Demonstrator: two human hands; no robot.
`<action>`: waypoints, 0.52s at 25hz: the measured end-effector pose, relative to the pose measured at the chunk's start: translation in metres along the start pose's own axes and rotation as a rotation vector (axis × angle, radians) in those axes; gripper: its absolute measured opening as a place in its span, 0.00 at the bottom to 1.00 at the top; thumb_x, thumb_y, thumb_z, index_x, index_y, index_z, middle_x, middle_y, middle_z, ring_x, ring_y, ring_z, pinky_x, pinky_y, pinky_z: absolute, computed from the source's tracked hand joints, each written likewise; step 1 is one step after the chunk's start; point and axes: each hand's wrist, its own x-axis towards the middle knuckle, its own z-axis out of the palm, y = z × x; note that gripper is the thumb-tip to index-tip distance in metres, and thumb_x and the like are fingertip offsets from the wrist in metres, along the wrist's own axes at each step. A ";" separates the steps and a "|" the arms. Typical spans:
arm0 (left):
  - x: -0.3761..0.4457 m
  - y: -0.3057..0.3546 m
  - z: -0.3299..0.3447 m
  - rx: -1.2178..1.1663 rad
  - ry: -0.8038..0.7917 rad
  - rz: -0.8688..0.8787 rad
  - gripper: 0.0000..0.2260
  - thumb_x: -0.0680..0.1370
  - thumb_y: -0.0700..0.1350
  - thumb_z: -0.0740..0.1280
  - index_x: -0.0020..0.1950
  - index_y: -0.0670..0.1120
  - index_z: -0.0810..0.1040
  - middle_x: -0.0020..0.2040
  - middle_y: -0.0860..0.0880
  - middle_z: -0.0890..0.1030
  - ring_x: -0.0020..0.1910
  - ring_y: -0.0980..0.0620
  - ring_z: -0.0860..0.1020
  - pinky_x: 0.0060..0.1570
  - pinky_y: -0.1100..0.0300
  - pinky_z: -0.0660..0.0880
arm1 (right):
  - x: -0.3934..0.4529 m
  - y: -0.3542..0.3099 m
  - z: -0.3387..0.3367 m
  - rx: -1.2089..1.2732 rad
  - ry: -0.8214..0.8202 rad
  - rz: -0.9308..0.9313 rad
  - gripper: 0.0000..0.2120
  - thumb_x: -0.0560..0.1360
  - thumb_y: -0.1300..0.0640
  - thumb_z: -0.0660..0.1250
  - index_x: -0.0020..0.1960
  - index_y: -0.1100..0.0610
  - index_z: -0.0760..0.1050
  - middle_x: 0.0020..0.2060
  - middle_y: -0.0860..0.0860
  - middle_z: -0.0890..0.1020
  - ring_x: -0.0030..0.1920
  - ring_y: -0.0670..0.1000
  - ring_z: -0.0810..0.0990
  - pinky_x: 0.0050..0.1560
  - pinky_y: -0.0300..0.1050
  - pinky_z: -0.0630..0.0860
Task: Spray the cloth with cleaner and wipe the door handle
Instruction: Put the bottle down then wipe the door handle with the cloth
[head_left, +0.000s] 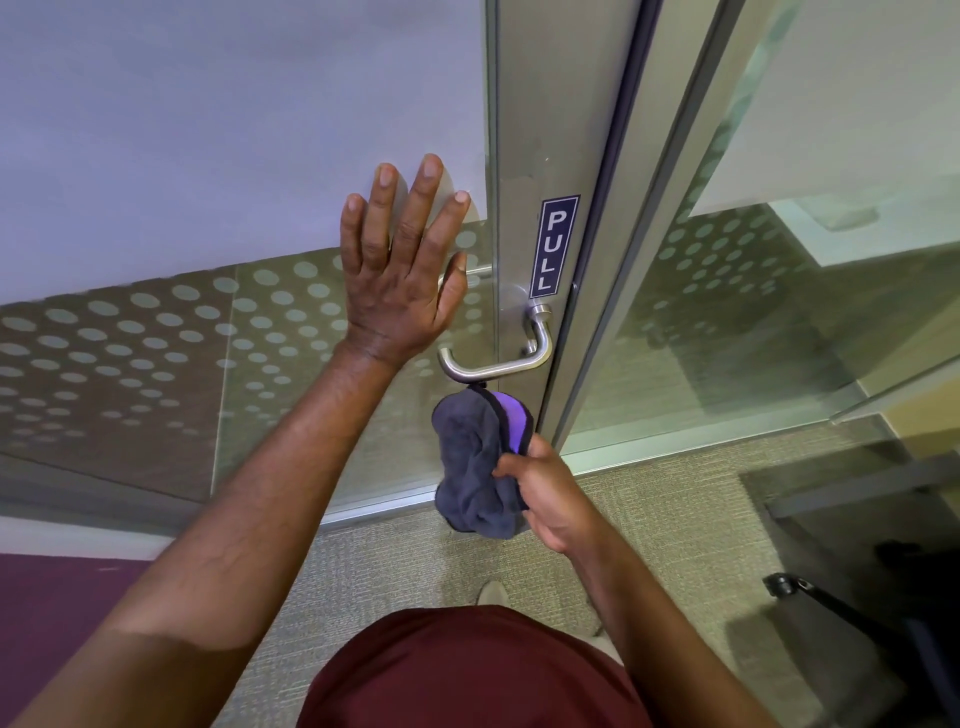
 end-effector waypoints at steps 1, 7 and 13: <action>0.000 0.001 -0.002 -0.016 -0.014 0.000 0.25 0.83 0.50 0.66 0.80 0.49 0.67 0.80 0.43 0.65 0.82 0.39 0.53 0.83 0.46 0.42 | -0.006 -0.002 -0.008 -0.034 0.040 -0.012 0.14 0.72 0.70 0.62 0.44 0.57 0.84 0.39 0.53 0.86 0.40 0.51 0.85 0.41 0.44 0.80; 0.003 0.022 -0.020 -0.153 -0.114 -0.098 0.20 0.85 0.51 0.62 0.77 0.48 0.73 0.81 0.39 0.66 0.80 0.33 0.57 0.81 0.37 0.47 | -0.042 -0.017 -0.061 -0.071 0.324 -0.113 0.11 0.68 0.66 0.61 0.40 0.58 0.82 0.33 0.54 0.82 0.34 0.51 0.81 0.34 0.45 0.78; 0.011 0.033 -0.038 -0.182 -0.165 -0.144 0.18 0.83 0.49 0.67 0.73 0.49 0.76 0.81 0.37 0.66 0.80 0.35 0.57 0.77 0.31 0.54 | -0.062 -0.029 -0.067 0.148 0.432 -0.205 0.18 0.76 0.74 0.57 0.50 0.58 0.81 0.35 0.53 0.84 0.35 0.50 0.83 0.33 0.40 0.79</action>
